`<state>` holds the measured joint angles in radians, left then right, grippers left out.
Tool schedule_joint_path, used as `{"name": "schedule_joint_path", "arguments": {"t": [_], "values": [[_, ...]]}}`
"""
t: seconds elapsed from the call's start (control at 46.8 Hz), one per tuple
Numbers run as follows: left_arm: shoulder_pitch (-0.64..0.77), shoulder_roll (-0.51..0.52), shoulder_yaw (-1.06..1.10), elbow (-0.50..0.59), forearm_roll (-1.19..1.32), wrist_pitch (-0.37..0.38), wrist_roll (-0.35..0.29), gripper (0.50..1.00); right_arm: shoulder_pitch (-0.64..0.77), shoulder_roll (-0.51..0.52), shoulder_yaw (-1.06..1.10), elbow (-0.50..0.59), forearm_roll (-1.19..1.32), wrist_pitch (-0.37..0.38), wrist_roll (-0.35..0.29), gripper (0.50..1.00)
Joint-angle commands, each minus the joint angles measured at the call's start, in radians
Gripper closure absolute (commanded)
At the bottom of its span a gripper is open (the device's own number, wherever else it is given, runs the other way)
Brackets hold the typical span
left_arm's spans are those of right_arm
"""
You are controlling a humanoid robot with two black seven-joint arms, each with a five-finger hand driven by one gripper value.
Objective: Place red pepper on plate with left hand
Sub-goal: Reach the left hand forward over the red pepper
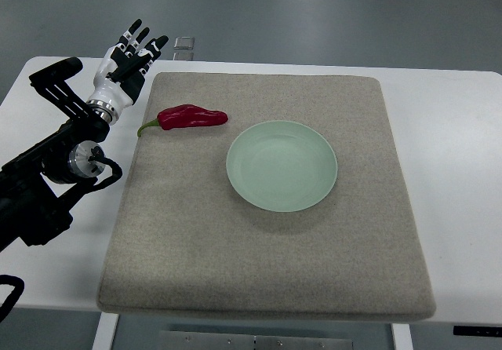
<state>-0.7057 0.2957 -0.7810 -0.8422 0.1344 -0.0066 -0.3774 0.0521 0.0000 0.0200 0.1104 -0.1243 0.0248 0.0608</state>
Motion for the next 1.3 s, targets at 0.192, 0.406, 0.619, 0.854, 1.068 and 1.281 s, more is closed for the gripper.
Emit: {"name": "schedule_joint_path", "arguments": {"t": [0.192, 0.406, 0.619, 0.854, 1.068, 1.281], "values": [[-0.003, 0.006, 0.002, 0.0, 0.212, 0.003, 0.0, 0.508, 0.0, 0.0, 0.0, 0.0, 0.0, 0.0, 0.001, 0.572], [-0.009, 0.01, 0.003, 0.005, 0.316, 0.005, 0.0, 0.508, 0.0, 0.0, 0.0, 0.0, 0.0, 0.0, 0.001, 0.572], [-0.015, 0.011, 0.005, 0.005, 0.5, 0.008, 0.003, 0.508, 0.0, 0.0, 0.0, 0.0, 0.0, 0.001, 0.001, 0.572], [-0.02, 0.031, 0.005, -0.003, 0.735, 0.007, 0.002, 0.508, 0.0, 0.0, 0.0, 0.0, 0.0, 0.0, 0.001, 0.572], [-0.032, 0.039, 0.011, -0.003, 0.867, 0.013, 0.0, 0.508, 0.0, 0.0, 0.0, 0.0, 0.0, 0.0, 0.001, 0.572], [-0.057, 0.077, 0.089, 0.008, 1.062, 0.016, 0.0, 0.516, 0.0, 0.0, 0.0, 0.0, 0.0, 0.001, 0.001, 0.572]]}}
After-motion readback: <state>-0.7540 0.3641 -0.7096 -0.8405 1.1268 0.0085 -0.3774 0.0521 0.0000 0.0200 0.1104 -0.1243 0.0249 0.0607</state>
